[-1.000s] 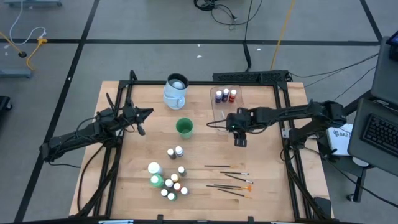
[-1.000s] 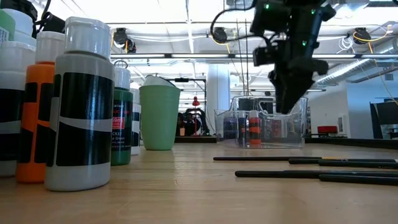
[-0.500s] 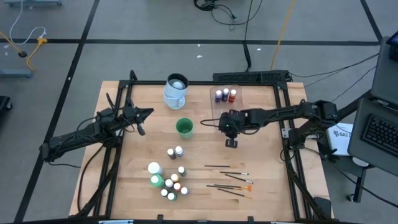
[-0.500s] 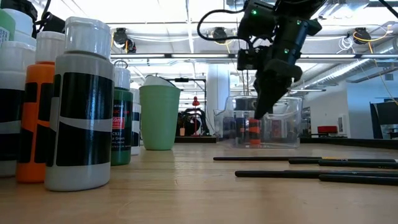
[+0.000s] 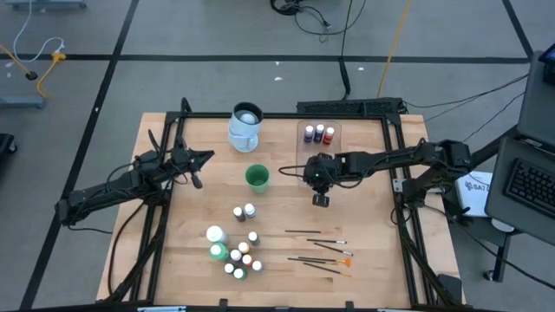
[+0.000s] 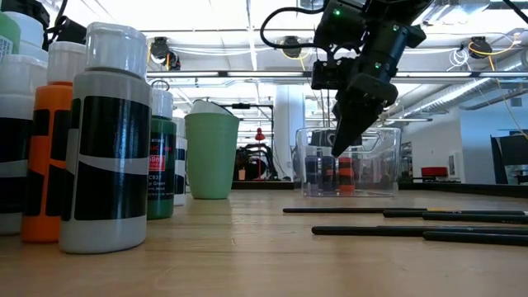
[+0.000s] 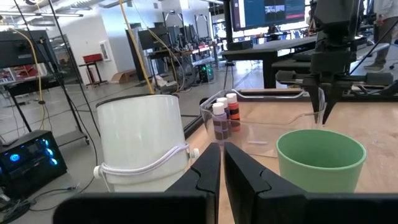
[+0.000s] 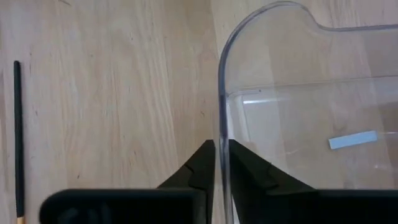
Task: Pick & Place Paint Supplies
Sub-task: Adjust the transparent bin, then put the top white paint bottle into the transparent bin
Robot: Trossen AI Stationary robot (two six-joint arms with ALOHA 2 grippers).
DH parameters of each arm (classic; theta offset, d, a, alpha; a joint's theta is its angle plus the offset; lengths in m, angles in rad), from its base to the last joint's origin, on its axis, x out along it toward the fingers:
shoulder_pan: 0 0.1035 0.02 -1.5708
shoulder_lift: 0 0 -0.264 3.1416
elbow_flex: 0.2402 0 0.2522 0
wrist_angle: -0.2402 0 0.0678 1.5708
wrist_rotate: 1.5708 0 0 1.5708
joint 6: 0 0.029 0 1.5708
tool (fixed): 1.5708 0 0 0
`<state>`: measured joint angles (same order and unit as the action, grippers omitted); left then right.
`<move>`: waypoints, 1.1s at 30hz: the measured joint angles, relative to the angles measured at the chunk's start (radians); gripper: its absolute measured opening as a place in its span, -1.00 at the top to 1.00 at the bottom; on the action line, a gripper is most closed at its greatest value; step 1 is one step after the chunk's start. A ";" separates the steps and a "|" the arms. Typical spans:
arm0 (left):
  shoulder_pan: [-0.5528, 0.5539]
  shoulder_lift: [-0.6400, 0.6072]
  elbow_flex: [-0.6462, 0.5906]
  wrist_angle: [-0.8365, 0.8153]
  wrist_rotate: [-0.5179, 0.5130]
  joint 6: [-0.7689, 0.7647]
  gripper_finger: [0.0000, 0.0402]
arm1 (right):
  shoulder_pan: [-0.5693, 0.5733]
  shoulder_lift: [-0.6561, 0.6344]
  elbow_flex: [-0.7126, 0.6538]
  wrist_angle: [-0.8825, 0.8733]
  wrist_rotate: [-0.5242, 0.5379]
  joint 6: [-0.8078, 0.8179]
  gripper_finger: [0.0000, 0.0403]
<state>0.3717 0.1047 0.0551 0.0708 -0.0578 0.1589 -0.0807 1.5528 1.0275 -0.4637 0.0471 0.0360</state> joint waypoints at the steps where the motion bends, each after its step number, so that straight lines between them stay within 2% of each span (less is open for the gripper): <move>1: 0.000 0.000 0.000 0.000 0.000 0.000 0.87 | 0.000 0.000 0.000 0.000 0.000 -0.005 0.77; 4: 0.000 0.000 0.000 0.000 0.000 -0.001 0.87 | 0.004 0.000 0.000 0.003 0.002 -0.021 0.63; 12: 0.000 0.000 0.000 0.000 0.000 -0.004 0.87 | 0.004 -0.011 0.000 0.071 0.001 -0.007 0.09; 18: 0.000 0.000 0.000 0.000 -0.001 -0.003 0.87 | 0.011 -0.092 0.000 0.093 0.000 0.002 -0.09; 22: 0.000 0.000 0.000 -0.001 -0.003 0.000 0.87 | 0.035 -0.210 0.000 0.133 0.015 0.005 -0.10; 25: 0.000 0.000 0.000 -0.001 -0.003 0.000 0.87 | 0.070 -0.321 -0.059 0.286 0.040 -0.017 -0.04; 30: 0.000 0.000 0.000 -0.001 0.002 -0.001 0.87 | 0.105 -0.492 -0.311 0.694 0.029 -0.047 0.15; 33: 0.000 0.000 0.000 -0.001 0.003 0.000 0.87 | 0.108 -0.584 -0.455 0.886 0.030 -0.056 0.33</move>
<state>0.3715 0.1047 0.0551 0.0696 -0.0547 0.1587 0.0275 0.9691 0.5723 0.4223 0.0772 -0.0199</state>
